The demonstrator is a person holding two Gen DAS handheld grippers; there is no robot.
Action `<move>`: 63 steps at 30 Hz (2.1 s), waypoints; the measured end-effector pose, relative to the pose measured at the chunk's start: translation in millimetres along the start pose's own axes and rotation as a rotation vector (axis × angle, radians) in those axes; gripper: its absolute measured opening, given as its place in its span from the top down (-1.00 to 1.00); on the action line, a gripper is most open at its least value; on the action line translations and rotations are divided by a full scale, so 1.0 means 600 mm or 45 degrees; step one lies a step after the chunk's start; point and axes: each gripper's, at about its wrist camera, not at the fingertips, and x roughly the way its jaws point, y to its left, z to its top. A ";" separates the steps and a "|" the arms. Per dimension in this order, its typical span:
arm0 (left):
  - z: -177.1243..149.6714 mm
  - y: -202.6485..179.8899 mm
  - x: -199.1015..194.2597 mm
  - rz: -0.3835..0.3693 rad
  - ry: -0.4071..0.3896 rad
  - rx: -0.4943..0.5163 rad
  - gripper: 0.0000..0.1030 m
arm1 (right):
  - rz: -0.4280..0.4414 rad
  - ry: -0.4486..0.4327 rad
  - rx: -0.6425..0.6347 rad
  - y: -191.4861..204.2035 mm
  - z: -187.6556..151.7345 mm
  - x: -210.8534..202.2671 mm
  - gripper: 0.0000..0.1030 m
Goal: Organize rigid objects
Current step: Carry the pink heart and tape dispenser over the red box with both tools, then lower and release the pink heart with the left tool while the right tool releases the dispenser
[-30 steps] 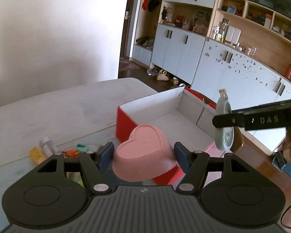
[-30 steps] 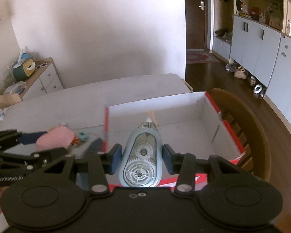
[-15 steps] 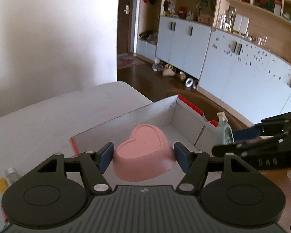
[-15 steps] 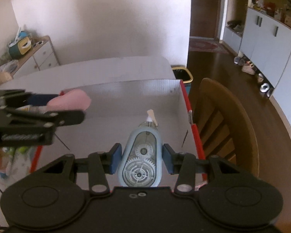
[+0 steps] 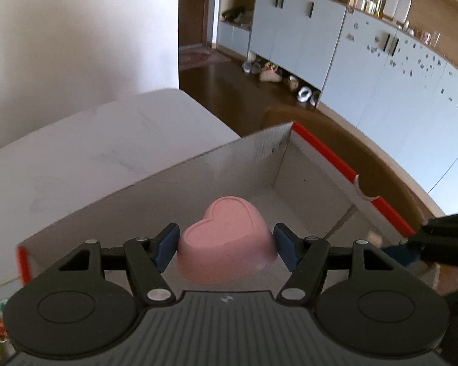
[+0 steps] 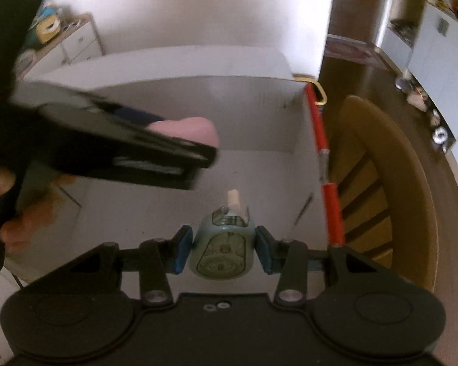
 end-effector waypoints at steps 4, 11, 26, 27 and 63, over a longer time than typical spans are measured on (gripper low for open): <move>0.004 -0.013 0.039 0.004 0.058 0.018 -0.32 | 0.014 0.025 -0.007 0.002 -0.001 0.017 0.16; 0.007 -0.012 0.078 0.011 0.118 0.000 -0.32 | 0.023 0.051 -0.025 0.009 0.003 0.029 0.16; -0.015 0.012 0.105 0.040 0.259 -0.063 -0.32 | 0.096 0.081 0.023 -0.003 -0.004 0.015 -0.09; -0.015 0.013 0.103 0.045 0.263 -0.064 -0.32 | 0.103 0.079 0.025 -0.008 -0.002 0.014 -0.16; -0.062 0.057 -0.174 0.101 -0.056 -0.150 -0.44 | 0.104 -0.216 0.103 0.058 -0.021 -0.137 -0.70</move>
